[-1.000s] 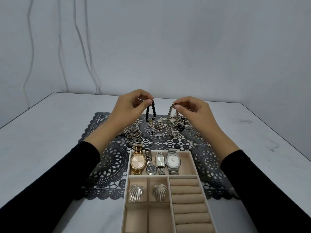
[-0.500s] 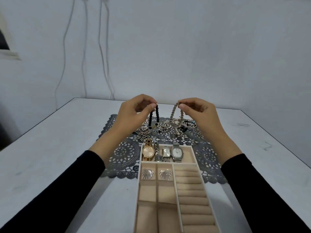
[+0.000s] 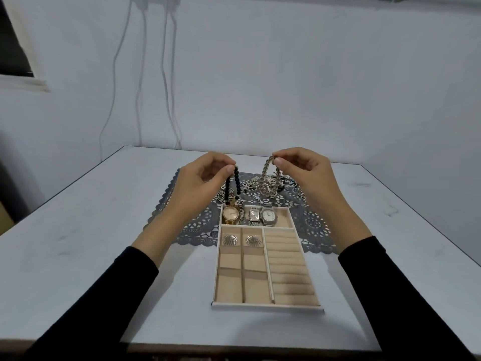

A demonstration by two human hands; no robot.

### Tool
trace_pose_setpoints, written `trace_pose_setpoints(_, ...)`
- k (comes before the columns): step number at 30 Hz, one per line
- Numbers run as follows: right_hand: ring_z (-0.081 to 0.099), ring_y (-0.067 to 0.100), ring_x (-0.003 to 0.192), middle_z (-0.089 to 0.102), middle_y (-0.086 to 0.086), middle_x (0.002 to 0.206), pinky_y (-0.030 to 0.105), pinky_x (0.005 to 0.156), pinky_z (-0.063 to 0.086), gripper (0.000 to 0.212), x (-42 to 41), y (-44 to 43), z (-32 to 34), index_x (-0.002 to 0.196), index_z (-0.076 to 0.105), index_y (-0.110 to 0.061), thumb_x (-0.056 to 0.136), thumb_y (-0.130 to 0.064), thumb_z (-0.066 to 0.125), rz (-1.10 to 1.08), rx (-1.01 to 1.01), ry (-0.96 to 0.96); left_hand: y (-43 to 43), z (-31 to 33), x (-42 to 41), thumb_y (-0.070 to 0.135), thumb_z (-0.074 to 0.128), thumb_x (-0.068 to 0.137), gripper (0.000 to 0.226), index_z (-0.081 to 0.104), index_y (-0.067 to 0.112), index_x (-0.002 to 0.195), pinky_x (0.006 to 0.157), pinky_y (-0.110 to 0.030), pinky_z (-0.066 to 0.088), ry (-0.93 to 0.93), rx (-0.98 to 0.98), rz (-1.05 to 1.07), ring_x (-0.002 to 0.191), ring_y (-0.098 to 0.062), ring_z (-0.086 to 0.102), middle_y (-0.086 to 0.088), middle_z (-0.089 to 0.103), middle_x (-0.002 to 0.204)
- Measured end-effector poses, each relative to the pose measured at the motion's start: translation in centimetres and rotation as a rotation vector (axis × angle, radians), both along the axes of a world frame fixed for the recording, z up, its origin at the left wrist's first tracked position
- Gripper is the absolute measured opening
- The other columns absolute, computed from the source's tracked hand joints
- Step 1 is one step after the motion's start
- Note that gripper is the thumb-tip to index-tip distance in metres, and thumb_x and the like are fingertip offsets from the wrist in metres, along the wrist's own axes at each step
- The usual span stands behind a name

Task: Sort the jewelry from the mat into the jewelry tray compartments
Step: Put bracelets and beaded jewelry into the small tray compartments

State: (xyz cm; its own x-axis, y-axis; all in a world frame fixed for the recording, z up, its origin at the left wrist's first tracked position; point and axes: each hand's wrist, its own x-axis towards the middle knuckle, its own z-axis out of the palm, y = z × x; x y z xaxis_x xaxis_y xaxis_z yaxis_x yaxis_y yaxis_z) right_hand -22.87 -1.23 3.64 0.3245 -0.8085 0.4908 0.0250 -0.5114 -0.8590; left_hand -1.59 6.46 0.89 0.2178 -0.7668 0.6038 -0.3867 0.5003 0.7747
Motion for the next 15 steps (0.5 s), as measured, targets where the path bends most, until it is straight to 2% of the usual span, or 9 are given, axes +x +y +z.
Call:
trace_pose_setpoints(4, 0.064, 0.016, 0.087, 0.072, 0.012, 0.095, 0.036, 0.088, 0.052, 0.012, -0.3, 1.1, -0.3, 0.094, 0.074, -0.014, 0.083, -0.013, 0.072, 0.05, 0.012, 0.002, 0.9, -0.1, 0.1, 0.015, 0.068, 0.091, 0.009, 0.071, 0.013, 0.1, 0.086, -0.029, 0.055, 0.002, -0.011, 0.005, 0.092, -0.019, 0.069, -0.002, 0.073, 0.094)
trace_pose_setpoints(10, 0.065, 0.011, 0.084, 0.073, -0.001, 0.087, 0.021, 0.078, 0.052, 0.012, -0.6, 2.5, -1.2, 0.093, 0.073, -0.011, 0.082, -0.009, 0.071, 0.189, 0.045, 0.048, 2.1, -0.3, 0.0, 0.015, 0.068, 0.091, 0.008, 0.07, 0.014, 0.099, 0.085, -0.027, 0.054, 0.013, -0.025, 0.005, 0.092, -0.019, 0.069, -0.001, 0.073, 0.094)
trace_pose_setpoints(15, 0.065, 0.014, 0.084, 0.072, 0.003, 0.087, 0.023, 0.079, 0.052, 0.019, -0.7, 3.7, -2.1, 0.095, 0.071, -0.004, 0.077, -0.009, 0.071, 0.333, 0.082, 0.061, 2.8, -0.8, 0.0, 0.014, 0.067, 0.091, 0.008, 0.069, 0.017, 0.098, 0.085, -0.025, 0.054, 0.015, -0.042, 0.005, 0.092, -0.017, 0.069, -0.001, 0.073, 0.096)
